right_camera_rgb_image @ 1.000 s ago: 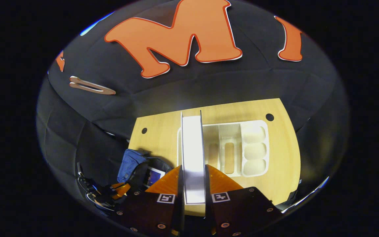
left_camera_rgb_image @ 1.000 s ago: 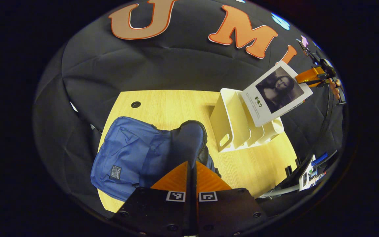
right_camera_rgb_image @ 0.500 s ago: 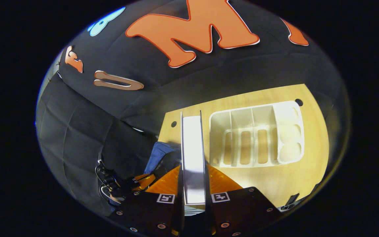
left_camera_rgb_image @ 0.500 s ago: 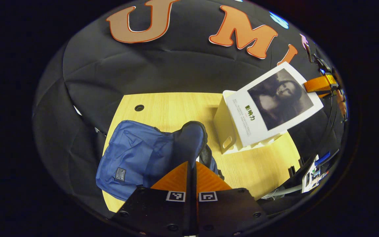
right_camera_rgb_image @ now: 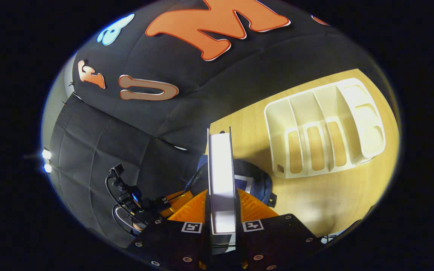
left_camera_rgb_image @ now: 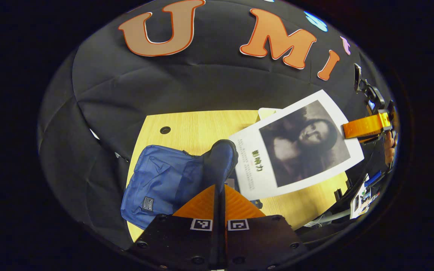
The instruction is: Open the schoolbag, grab two books from the bookshelf and put them into the schoolbag.
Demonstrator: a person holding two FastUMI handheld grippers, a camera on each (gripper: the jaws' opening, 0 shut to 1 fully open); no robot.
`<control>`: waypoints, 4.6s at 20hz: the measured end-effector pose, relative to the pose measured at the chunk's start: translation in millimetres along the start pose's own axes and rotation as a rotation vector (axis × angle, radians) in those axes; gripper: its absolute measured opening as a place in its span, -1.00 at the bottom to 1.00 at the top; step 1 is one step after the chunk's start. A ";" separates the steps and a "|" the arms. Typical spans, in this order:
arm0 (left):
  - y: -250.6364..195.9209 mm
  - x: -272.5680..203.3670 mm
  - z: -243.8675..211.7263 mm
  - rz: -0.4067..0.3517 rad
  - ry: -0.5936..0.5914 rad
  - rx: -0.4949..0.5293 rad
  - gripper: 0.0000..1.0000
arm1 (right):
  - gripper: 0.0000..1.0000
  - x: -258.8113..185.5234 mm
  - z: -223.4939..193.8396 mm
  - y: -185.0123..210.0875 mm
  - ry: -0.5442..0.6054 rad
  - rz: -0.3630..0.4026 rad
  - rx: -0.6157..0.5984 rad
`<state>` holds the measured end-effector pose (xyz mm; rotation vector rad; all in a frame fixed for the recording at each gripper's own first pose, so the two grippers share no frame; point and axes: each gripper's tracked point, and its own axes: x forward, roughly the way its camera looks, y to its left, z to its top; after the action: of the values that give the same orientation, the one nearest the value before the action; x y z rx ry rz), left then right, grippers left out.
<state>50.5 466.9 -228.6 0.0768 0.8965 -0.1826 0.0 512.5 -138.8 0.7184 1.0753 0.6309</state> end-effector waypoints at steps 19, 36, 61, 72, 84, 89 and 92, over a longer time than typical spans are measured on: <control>-8.6 -5.1 2.5 -0.009 -0.001 0.024 -0.99 | -0.52 131.7 -94.1 -5.3 -0.014 -0.029 0.157; -34.3 -9.0 2.0 -0.037 0.004 0.093 -0.99 | -0.52 199.1 -114.8 11.3 -0.014 0.001 0.150; -24.1 0.9 -8.1 -0.007 0.004 -0.026 -0.99 | 0.66 163.1 -86.1 -12.7 -0.024 -0.135 -0.226; -70.8 26.3 -21.9 -0.048 0.064 -0.024 -0.80 | 0.68 53.6 6.8 -54.0 -0.288 -0.313 -0.425; -131.3 26.1 23.1 -0.069 -0.091 -0.031 -0.16 | 0.74 -62.7 76.1 -90.0 -0.552 -0.472 -0.528; -170.1 12.2 80.6 -0.042 -0.338 -0.016 0.85 | 1.00 -121.4 105.8 -97.5 -0.718 -0.552 -0.583; -189.3 -12.5 108.4 -0.006 -0.528 -0.017 0.99 | 0.90 -154.4 117.2 -96.5 -0.814 -0.567 -0.583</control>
<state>90.3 267.2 -149.3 0.0077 0.3719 -0.1886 66.0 311.2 -94.0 0.0957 0.2651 0.1002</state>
